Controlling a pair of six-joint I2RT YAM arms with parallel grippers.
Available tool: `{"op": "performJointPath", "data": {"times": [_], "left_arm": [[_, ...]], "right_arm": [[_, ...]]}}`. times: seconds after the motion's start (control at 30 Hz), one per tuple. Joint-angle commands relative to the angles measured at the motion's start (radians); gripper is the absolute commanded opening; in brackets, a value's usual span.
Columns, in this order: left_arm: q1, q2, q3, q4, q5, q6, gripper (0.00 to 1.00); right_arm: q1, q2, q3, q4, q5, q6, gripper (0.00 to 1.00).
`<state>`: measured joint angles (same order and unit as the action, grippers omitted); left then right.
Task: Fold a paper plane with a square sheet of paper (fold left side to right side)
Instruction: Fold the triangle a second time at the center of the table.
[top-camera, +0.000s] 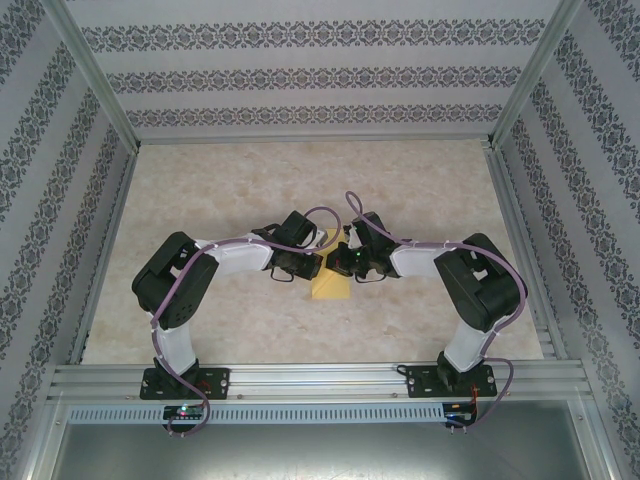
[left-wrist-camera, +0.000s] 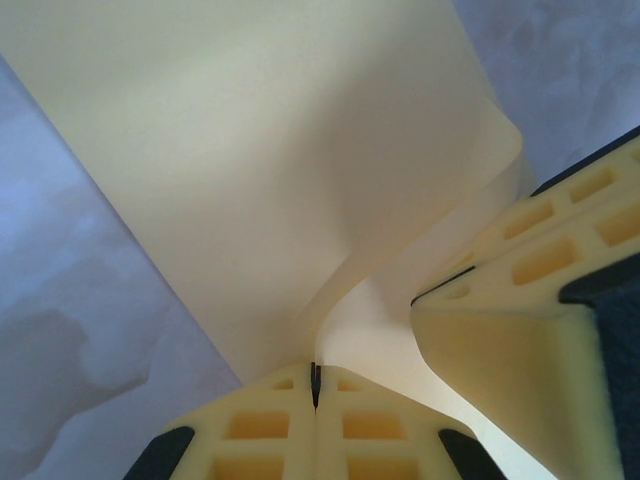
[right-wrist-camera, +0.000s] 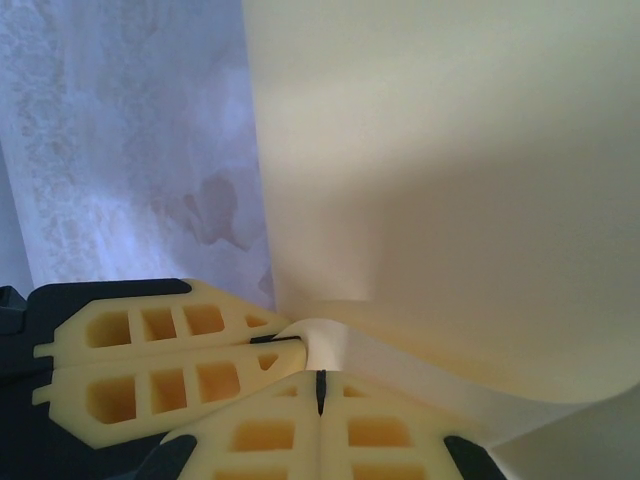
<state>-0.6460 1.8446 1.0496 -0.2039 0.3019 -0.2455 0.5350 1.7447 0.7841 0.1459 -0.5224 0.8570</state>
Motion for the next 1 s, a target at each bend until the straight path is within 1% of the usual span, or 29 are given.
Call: {"op": "performJointPath", "data": {"times": [0.0, 0.27, 0.63, 0.97], "left_arm": [[0.009, -0.022, 0.002, -0.064, -0.035, 0.024, 0.0], [0.009, -0.02, 0.007, -0.069, -0.049, 0.019, 0.0], [0.009, -0.014, 0.009, -0.069, -0.044, 0.021, 0.0], [0.009, -0.02, 0.014, -0.076, -0.043, 0.02, 0.0]], "right_arm": [[0.011, 0.018, 0.02, -0.031, 0.024, -0.04, 0.0], [0.01, 0.017, 0.022, -0.082, 0.054, -0.077, 0.0], [0.006, 0.03, 0.02, -0.098, 0.069, -0.092, 0.0], [0.001, 0.034, 0.021, -0.169, 0.094, -0.117, 0.0]]}}
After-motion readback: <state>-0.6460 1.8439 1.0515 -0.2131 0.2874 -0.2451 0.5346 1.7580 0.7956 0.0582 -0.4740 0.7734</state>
